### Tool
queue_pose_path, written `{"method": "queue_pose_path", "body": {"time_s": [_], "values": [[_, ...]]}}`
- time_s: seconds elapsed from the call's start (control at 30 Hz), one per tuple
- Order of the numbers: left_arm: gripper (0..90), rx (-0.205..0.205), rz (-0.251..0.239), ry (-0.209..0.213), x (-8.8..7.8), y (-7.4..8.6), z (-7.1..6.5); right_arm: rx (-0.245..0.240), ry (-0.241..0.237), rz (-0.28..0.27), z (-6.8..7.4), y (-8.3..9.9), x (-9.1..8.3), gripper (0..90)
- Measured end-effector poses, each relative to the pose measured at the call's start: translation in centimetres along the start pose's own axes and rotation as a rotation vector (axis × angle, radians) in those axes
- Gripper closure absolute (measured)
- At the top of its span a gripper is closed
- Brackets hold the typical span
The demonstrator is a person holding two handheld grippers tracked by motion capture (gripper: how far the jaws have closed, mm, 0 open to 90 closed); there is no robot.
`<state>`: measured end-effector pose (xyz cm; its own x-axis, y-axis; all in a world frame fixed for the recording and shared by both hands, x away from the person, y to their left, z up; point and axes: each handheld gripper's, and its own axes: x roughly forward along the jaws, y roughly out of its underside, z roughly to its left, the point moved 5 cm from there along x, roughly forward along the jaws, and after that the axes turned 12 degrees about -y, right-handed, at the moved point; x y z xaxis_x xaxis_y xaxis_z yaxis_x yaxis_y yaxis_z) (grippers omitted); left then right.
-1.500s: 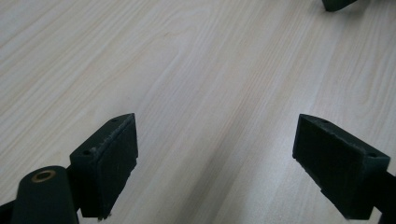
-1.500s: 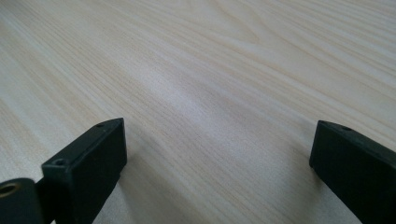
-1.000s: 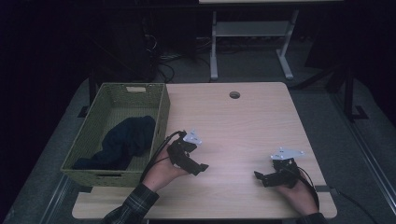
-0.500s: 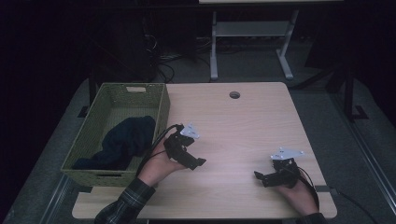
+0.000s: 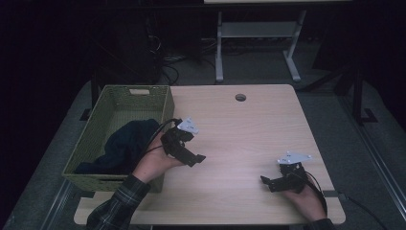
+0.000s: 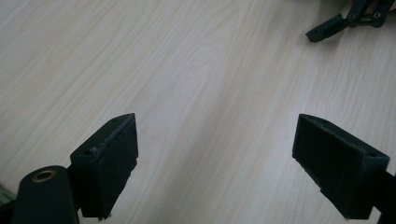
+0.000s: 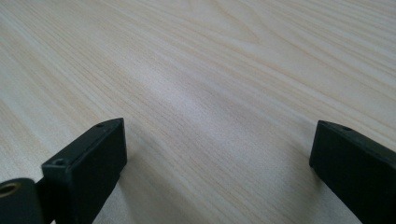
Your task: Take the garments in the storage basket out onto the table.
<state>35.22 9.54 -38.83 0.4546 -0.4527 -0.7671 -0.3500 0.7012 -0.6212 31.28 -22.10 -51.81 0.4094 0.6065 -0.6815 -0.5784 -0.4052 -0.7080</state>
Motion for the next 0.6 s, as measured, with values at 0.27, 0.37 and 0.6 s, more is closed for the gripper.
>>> {"method": "queue_pose_path", "body": {"time_s": [0.27,0.37,0.6], "values": [[14.0,-0.01,0.007,-0.013,-1.2,-0.3,1.3,0.0,0.0,0.001,0.0,0.0,0.0,3.5],[14.0,-0.018,0.015,-0.012,-1.3,-0.2,1.6,0.0,0.0,0.0,0.0,0.0,0.0,3.5],[14.0,-0.024,0.021,-0.036,-2.5,-0.2,2.7,0.0,0.0,0.0,0.0,0.0,0.0,3.5]]}}
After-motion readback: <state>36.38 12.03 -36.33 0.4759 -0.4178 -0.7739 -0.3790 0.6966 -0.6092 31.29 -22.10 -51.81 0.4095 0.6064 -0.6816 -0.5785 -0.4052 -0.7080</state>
